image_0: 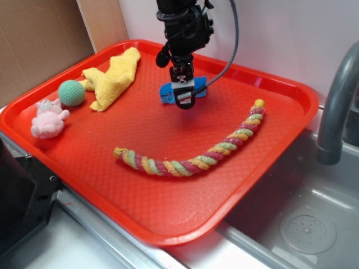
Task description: Grab the blue sponge.
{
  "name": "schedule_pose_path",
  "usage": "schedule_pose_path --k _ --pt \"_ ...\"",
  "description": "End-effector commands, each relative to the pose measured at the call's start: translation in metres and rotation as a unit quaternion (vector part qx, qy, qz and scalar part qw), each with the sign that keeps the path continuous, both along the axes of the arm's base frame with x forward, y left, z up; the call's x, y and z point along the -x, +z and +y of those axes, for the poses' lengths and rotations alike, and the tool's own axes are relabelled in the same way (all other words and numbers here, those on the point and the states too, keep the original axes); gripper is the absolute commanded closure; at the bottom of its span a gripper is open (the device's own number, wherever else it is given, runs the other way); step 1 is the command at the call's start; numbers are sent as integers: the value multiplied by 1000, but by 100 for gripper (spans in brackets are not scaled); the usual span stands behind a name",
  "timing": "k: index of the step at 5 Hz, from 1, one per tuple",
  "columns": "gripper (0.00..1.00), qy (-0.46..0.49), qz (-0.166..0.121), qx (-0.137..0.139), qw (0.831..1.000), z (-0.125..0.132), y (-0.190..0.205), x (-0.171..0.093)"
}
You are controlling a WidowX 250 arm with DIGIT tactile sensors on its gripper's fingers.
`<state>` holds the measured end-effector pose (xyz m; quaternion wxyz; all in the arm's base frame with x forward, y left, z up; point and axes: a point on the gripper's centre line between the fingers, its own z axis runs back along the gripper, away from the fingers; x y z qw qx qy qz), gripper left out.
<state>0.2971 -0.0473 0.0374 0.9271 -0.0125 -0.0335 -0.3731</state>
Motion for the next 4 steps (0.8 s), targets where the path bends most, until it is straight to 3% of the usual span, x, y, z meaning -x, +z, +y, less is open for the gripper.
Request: schedule_pose_path --k 1,2,3,4 --pt "100 2 -3 -16 1000 -18 2 -6" --pt "100 8 -8 -18 1000 -12 12 1" --pt "100 13 -33 -29 999 -8 37 6" --pt "100 15 -83 -36 996 -8 75 17"
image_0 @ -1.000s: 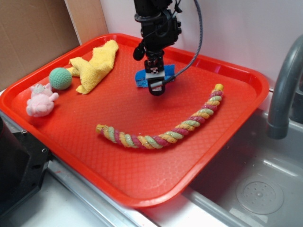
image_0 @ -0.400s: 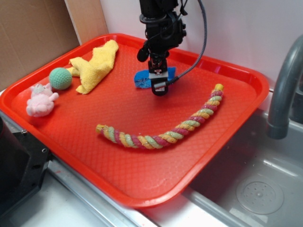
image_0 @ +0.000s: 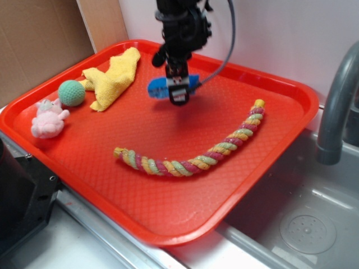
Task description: Grab the blue sponge.
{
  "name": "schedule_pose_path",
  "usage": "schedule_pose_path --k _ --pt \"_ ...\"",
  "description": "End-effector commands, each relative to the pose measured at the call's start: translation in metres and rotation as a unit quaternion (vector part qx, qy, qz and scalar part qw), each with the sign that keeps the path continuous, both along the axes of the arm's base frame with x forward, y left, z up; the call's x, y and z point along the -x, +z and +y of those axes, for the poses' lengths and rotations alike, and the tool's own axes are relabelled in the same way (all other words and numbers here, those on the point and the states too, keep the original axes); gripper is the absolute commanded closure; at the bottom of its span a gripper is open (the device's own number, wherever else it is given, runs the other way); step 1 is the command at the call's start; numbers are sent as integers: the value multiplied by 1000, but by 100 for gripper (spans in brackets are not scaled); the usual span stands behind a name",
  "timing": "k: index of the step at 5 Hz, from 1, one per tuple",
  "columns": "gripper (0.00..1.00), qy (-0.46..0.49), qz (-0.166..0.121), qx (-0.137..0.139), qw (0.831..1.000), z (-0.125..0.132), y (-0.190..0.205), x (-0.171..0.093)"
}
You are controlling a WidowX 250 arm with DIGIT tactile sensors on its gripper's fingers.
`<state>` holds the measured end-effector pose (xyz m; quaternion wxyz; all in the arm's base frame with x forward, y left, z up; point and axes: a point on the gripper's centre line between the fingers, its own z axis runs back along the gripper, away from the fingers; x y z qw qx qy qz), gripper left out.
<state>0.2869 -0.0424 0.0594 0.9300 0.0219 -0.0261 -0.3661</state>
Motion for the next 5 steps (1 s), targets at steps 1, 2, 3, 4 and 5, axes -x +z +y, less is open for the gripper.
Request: schedule_pose_path --k 1,2,3,4,5 --pt "100 30 -104 -7 994 -8 102 29" --pt "100 157 -77 30 984 0 135 51" --pt "100 283 -72 78 953 -8 165 67" --pt "100 399 -71 43 913 -10 172 74" --pt "100 436 -54 22 898 -5 163 67"
